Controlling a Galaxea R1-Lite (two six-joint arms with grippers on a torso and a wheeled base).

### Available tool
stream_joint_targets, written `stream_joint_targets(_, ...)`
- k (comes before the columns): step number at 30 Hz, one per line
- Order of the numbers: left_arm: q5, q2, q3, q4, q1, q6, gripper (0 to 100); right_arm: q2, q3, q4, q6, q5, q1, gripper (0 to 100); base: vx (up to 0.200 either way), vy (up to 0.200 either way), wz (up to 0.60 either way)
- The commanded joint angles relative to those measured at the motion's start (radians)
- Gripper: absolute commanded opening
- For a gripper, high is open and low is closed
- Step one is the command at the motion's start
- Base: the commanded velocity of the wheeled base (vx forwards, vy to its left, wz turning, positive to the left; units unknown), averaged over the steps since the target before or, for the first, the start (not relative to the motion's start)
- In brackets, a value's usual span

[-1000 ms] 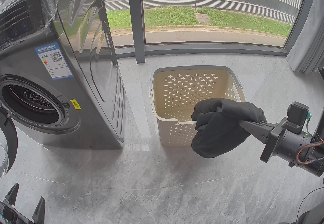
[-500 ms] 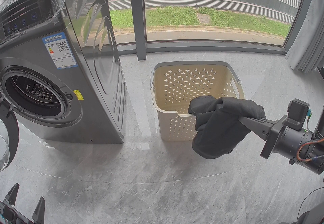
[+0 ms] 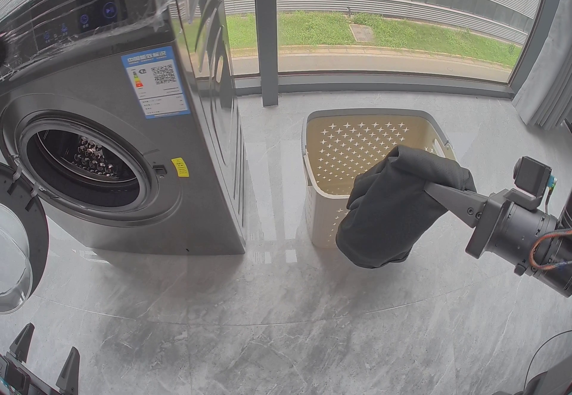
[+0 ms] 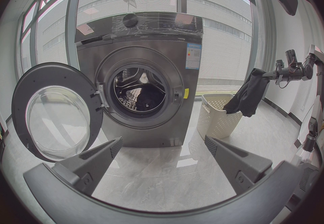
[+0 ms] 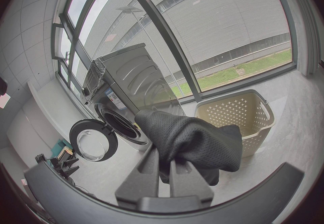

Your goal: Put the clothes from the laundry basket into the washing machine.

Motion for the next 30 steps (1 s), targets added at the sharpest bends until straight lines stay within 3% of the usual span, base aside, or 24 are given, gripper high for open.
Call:
stream_joint_targets(1, 0.000, -0.007, 0.013, 0.000, 0.000, -0.001, 100, 0.003, -0.001, 0.000, 0.002, 0.000, -0.020, 0, 0.000, 0.200, 0.00)
stream_joint_targets(12, 0.000, -0.009, 0.013, 0.000, 0.000, -0.002, 100, 0.029, -0.003, 0.000, 0.006, 0.003, -0.063, 0, 0.000, 0.200, 0.00)
stream_joint_targets(21, 0.000, -0.009, 0.013, 0.000, 0.000, -0.002, 100, 0.029, -0.001, -0.009, -0.001, 0.003, -0.052, 0, 0.000, 0.000, 0.00)
stream_joint_targets(30, 0.000, -0.009, 0.013, 0.000, 0.000, -0.002, 100, 0.057, 0.014, -0.061, -0.004, 0.003, -0.052, 0, -0.200, 0.000, 0.00)
